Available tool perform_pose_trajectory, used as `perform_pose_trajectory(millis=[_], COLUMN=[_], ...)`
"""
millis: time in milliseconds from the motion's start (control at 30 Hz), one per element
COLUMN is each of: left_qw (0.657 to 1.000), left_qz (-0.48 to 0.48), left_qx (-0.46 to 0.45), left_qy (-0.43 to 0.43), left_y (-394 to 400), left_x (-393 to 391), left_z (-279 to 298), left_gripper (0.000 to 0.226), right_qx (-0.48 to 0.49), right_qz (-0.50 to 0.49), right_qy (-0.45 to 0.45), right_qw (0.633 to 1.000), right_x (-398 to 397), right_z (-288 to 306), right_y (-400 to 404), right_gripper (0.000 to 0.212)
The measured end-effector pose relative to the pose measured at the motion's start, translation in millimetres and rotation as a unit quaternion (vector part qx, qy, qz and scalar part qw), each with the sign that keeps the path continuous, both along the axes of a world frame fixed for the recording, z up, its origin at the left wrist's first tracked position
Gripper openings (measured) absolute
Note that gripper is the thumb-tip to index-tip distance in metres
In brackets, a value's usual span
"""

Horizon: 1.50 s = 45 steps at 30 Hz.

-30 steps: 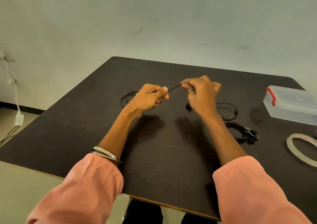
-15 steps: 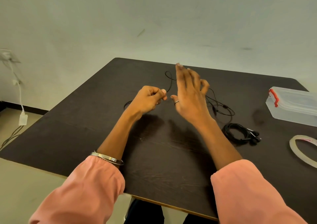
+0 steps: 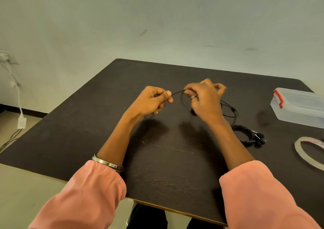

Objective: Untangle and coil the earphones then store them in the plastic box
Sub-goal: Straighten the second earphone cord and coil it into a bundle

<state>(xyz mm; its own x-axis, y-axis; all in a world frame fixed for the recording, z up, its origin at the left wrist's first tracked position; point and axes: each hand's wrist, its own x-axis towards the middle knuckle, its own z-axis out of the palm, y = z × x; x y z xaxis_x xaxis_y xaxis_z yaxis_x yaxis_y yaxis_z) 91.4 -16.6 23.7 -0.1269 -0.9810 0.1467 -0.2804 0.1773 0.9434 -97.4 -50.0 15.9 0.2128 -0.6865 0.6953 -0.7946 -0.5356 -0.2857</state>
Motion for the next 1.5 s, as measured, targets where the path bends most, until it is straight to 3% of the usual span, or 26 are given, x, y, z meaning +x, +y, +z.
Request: perform_pose_trajectory(millis=[133,200,300,400,467,500,600,667,733,833,967,1267,1333,1400,1500], left_qw=[1.0,0.999,0.999,0.998,0.999,0.999,1.0,1.0,1.0,0.999,0.998,0.991,0.989,0.983,0.981], left_qz=[0.008,0.017,0.031,0.046,0.043,0.037,0.008,-0.007,-0.012,-0.022,-0.043,-0.084,-0.092,-0.086,-0.056], left_qx=[-0.009,-0.009,-0.005,-0.004,-0.006,-0.006,0.006,0.014,0.014,0.015,0.049,0.08,0.085,0.089,0.078], left_qy=[0.022,0.025,0.034,0.036,0.03,0.027,0.017,0.015,0.021,0.038,0.011,0.06,0.081,0.137,0.17], left_y=[0.6,0.2,-1.3,-2.4,-1.4,-0.8,1.3,2.7,3.7,4.5,6.3,7.9,9.2,10.1,7.7], left_x=[7.6,8.8,6.1,4.6,4.1,3.9,3.4,4.2,6.4,9.1,8.0,11.1,11.1,11.3,10.1], left_z=[3.5,3.3,0.6,-0.6,0.0,0.4,2.0,2.8,4.4,6.1,6.3,6.7,9.2,10.9,10.4], left_gripper=[0.033,0.035,0.035,0.034,0.034,0.034,0.033,0.033,0.033,0.033,0.027,0.016,0.015,0.014,0.015], right_qx=[0.037,0.061,0.09,0.041,0.016,0.008,-0.013,0.036,0.072,0.076,0.052,-0.03,-0.024,-0.038,-0.056], right_qz=[-0.135,-0.189,-0.199,-0.098,-0.02,0.008,0.057,0.081,0.09,0.041,0.021,-0.056,-0.087,-0.127,-0.062], right_qy=[-0.236,-0.249,-0.079,0.118,0.177,0.182,0.135,0.065,-0.066,-0.222,-0.261,-0.287,-0.251,-0.134,0.045], right_qw=[0.962,0.948,0.973,0.987,0.984,0.983,0.989,0.994,0.991,0.971,0.964,0.956,0.964,0.982,0.995], right_x=[-14.2,-19.6,-15.7,2.8,17.9,23.6,24.2,15.5,4.1,-8.3,-0.4,-5.3,-6.1,-7.8,-5.8], right_z=[8.2,9.1,5.1,4.5,1.1,-1.9,-2.7,0.0,1.0,0.3,-0.3,2.5,0.4,-0.1,5.6], right_y=[0.5,1.9,0.9,5.0,9.3,11.0,13.2,9.7,2.8,-4.8,0.3,-3.4,-2.7,-2.3,-2.4], right_gripper=[0.024,0.024,0.033,0.07,0.075,0.068,0.026,0.026,0.029,0.027,0.02,0.021,0.023,0.028,0.052])
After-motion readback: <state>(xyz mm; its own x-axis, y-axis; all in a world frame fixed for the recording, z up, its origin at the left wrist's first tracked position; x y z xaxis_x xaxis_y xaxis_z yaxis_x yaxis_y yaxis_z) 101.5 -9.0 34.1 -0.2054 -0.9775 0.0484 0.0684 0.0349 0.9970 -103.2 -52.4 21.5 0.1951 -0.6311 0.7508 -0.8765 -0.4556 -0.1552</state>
